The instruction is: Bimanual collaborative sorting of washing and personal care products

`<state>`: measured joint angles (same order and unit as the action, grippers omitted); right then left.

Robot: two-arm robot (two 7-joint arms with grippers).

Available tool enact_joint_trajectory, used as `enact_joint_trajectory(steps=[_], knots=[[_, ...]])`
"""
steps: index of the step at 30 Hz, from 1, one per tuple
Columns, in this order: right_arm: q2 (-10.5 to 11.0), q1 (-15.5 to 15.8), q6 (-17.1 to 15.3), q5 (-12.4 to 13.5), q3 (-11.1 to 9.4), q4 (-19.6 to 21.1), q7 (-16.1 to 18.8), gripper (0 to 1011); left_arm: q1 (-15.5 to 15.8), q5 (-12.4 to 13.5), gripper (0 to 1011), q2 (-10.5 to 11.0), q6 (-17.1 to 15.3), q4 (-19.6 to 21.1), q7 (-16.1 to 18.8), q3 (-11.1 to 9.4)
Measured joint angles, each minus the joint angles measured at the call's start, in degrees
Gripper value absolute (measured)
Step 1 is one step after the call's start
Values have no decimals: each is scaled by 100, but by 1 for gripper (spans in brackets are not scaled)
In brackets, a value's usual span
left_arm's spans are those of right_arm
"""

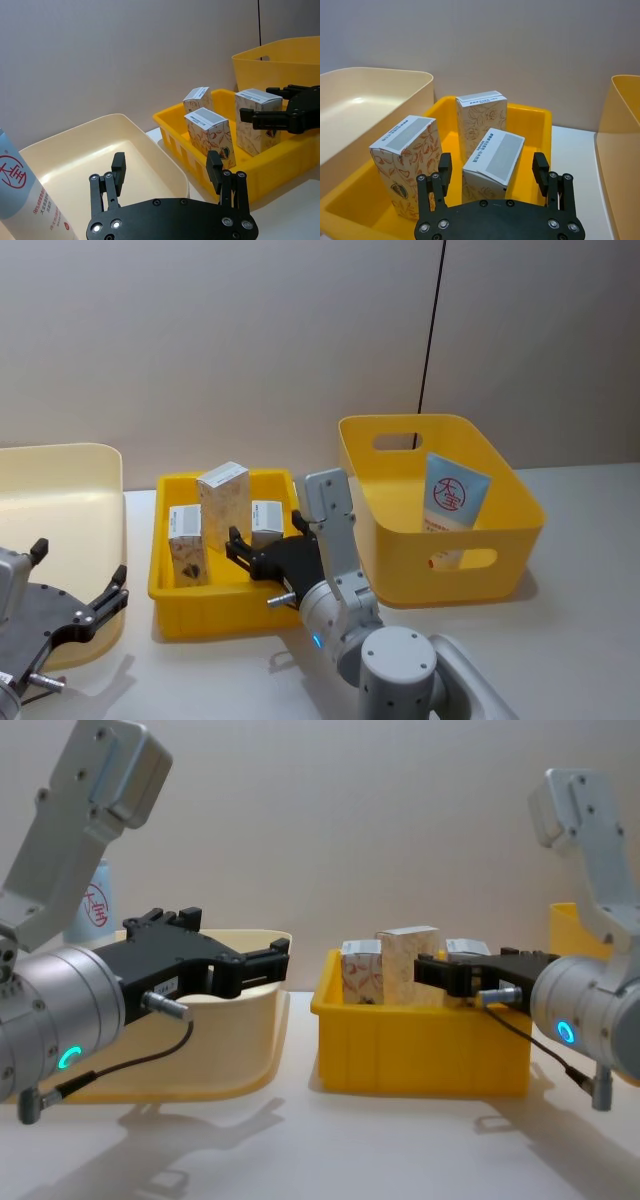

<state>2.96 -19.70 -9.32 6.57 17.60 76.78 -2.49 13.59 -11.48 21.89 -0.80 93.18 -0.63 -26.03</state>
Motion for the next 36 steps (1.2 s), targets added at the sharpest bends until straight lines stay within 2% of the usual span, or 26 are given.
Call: enact_joint_trajectory(steps=[6, 9, 13, 14, 22, 28, 36], knots=[[-41, -67, 24, -17, -5, -100, 7, 932, 0, 0, 1003, 0, 0, 0, 0, 0], [-60, -95, 39, -24, -7, -149, 13, 822, 0, 0, 1003, 0, 0, 0, 0, 0], [-73, -117, 48, -29, -10, -190, 18, 744, 0, 0, 1003, 0, 0, 0, 0, 0], [-77, -121, 49, -30, -10, -195, 18, 688, 0, 0, 1003, 0, 0, 0, 0, 0], [-90, -139, 63, -38, -18, -225, 32, 452, 0, 0, 1004, 0, 0, 0, 0, 0], [-80, -121, 158, -39, -21, -203, 108, 412, 0, 0, 1003, 0, 0, 0, 0, 0], [-26, -92, 507, -23, -31, -79, 325, 412, 0, 0, 1003, 0, 0, 0, 0, 0]])
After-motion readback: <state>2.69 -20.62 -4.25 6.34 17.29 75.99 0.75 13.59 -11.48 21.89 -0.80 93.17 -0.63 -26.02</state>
